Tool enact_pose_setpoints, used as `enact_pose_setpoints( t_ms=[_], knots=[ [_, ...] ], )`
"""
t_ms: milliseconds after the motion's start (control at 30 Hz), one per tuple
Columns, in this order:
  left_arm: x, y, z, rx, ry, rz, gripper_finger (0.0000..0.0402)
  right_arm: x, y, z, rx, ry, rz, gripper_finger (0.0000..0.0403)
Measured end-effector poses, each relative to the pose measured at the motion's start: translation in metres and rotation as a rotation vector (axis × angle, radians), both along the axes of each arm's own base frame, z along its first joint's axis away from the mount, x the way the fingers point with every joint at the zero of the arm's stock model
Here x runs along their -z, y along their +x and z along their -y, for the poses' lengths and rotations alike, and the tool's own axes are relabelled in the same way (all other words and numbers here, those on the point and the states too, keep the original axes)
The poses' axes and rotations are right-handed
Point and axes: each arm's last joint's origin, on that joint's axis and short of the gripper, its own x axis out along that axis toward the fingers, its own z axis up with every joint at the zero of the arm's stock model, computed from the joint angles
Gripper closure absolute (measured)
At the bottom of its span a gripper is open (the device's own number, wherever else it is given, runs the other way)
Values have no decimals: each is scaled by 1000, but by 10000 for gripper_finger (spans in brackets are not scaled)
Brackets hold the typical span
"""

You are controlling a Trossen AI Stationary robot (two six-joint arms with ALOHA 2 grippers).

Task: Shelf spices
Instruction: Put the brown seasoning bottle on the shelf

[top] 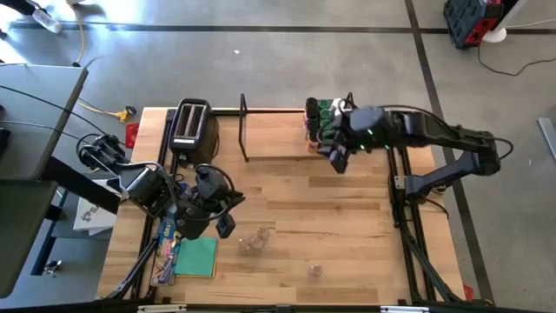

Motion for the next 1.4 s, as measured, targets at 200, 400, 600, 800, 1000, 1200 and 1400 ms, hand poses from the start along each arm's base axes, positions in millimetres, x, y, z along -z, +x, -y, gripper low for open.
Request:
enact_pose_setpoints(
  t_ms=[200, 400, 600, 800, 1000, 1200, 1400],
  knots=[
    [0, 7, -12, 35, 124, -53, 351, -4, -10, -49, 104, 102, 67, 137],
    [1, 12, -21, 123, 180, -126, 351, 6, -14, -86, 216, 150, 55, 137],
    [2, 16, -28, 189, 189, -171, 351, 27, 1, -106, 353, 108, 30, 137],
    [-2, 24, -47, 129, 141, -137, 351, 48, 34, -118, 200, 141, -58, 137],
    [-2, 29, -60, 123, 100, -146, 351, 57, 74, -123, -102, 0, 7, 137],
    [-3, 31, -68, 0, 76, -104, 351, 59, 96, -116, -371, -252, 36, 137],
    [-6, 29, -79, -20, 43, -99, 351, 58, 97, -110, -326, -129, 54, 137]
  ],
)
